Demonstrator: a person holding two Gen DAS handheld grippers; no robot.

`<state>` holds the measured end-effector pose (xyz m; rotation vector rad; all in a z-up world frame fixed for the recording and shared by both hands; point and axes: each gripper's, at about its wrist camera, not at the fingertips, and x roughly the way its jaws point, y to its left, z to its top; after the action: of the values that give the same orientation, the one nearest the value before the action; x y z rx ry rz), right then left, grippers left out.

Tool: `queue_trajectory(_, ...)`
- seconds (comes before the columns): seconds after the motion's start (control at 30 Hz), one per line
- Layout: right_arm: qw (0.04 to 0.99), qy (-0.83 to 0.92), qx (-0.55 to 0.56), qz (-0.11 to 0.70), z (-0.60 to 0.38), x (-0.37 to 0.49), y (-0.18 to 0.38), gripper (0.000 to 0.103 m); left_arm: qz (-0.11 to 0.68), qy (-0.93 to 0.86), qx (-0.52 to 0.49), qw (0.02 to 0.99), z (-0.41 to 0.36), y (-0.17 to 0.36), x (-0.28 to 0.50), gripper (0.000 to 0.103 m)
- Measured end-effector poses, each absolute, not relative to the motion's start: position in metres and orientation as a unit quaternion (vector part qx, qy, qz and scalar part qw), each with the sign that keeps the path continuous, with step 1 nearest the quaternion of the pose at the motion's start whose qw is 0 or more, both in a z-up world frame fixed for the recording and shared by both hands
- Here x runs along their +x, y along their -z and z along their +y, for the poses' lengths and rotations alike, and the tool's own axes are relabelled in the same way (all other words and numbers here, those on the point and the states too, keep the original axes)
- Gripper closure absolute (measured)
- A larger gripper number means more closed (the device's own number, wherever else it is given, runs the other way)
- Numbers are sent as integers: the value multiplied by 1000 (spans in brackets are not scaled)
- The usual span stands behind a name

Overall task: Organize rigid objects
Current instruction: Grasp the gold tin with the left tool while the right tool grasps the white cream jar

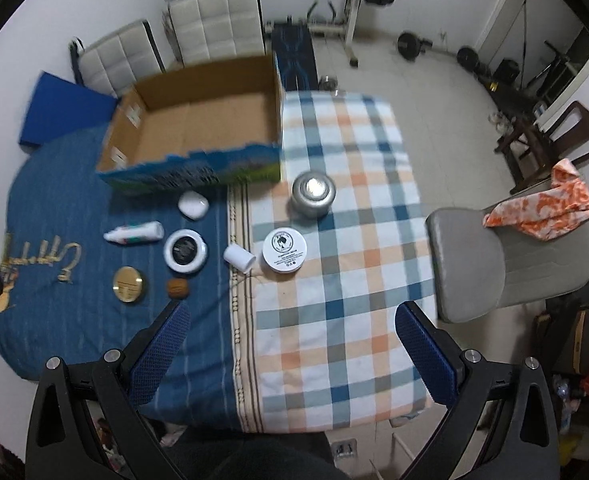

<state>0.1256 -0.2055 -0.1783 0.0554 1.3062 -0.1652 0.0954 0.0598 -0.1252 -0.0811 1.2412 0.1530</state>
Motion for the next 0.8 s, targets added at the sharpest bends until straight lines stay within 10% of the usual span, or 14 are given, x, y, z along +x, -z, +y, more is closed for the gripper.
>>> queue_trajectory(0.67,650,92,96,748,-226,245,441,20,753,-57,-97,648,70,410,181,3)
queue_trajectory(0.8,632,96,85,764,-221,251,460,32,758,-55,-110,641,72,431,184,37)
